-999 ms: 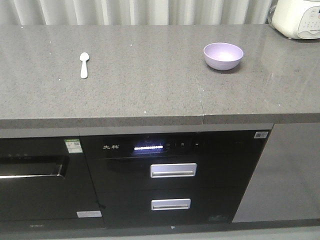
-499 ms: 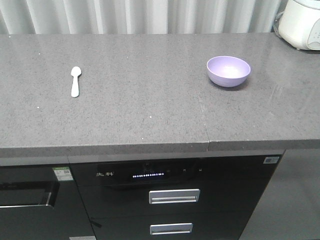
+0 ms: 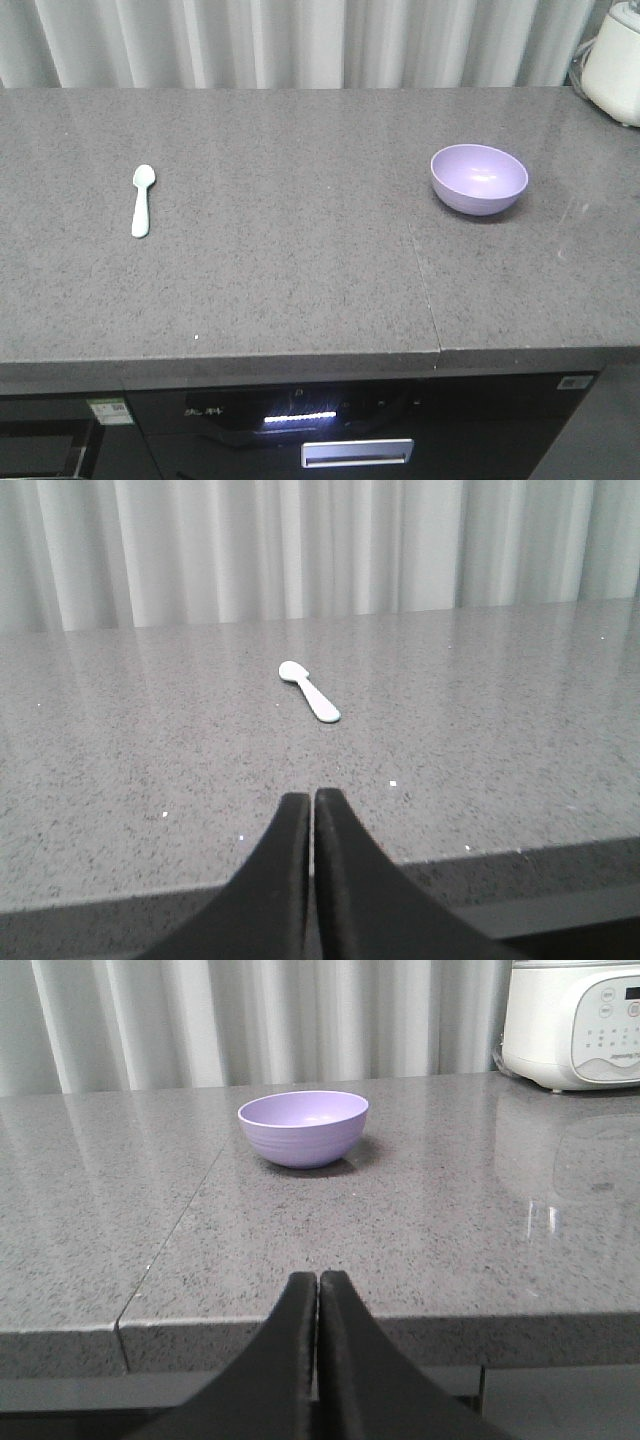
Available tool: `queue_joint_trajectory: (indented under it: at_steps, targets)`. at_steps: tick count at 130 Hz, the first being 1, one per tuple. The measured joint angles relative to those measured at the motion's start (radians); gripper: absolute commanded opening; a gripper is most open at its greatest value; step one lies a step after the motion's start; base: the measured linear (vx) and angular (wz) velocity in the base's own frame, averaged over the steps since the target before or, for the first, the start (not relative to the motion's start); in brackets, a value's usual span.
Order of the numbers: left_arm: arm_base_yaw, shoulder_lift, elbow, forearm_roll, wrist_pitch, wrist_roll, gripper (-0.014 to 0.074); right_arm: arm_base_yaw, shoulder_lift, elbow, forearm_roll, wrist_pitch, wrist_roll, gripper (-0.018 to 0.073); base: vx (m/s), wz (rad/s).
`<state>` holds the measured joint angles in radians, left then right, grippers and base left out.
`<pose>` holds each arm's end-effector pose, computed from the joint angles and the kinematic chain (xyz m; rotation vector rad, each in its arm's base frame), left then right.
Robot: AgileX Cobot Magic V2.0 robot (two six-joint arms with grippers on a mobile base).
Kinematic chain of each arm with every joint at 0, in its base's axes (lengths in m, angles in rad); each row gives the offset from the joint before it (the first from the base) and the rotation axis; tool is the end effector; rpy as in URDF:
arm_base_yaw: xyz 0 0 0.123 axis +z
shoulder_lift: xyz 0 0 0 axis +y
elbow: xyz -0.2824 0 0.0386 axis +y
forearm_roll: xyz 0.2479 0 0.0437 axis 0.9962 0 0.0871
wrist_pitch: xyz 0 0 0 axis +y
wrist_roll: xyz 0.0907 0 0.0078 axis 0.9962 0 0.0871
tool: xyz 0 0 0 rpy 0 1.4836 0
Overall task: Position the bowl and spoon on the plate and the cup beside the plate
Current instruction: 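Approach the counter edge and position the base before the spoon and bowl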
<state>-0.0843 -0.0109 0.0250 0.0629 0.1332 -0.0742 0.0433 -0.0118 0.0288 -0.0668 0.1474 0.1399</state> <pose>0.0564 -0.0040 0.1931 0.0527 1.6302 -0.0670 0.0565 0.0015 0.1906 0.0326 1.6480 0.0813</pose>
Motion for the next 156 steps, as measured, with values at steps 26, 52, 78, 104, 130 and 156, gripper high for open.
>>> queue_joint_trajectory:
  at_steps: [26, 52, 78, 104, 130, 156]
  targets:
    - [0.0, 0.0, 0.0, 0.0, 0.0, 0.0, -0.0007, 0.0, 0.0, 0.0, 0.0, 0.0, 0.0, -0.0007, 0.14, 0.0]
    - [0.0, 0.0, 0.0, 0.0, 0.0, 0.0, -0.0007, 0.0, 0.0, 0.0, 0.0, 0.0, 0.0, -0.0007, 0.12, -0.01]
    - [0.0, 0.0, 0.0, 0.0, 0.0, 0.0, -0.0007, 0.0, 0.0, 0.0, 0.0, 0.0, 0.0, -0.0007, 0.1, 0.0]
    - [0.0, 0.0, 0.0, 0.0, 0.0, 0.0, -0.0007, 0.0, 0.0, 0.0, 0.0, 0.0, 0.0, -0.0007, 0.09, 0.01]
    - [0.0, 0.0, 0.0, 0.0, 0.0, 0.0, -0.0007, 0.0, 0.0, 0.0, 0.0, 0.0, 0.0, -0.0007, 0.07, 0.01]
    - [0.0, 0.0, 0.0, 0.0, 0.0, 0.0, -0.0007, 0.0, 0.0, 0.0, 0.0, 0.0, 0.0, -0.0007, 0.04, 0.01]
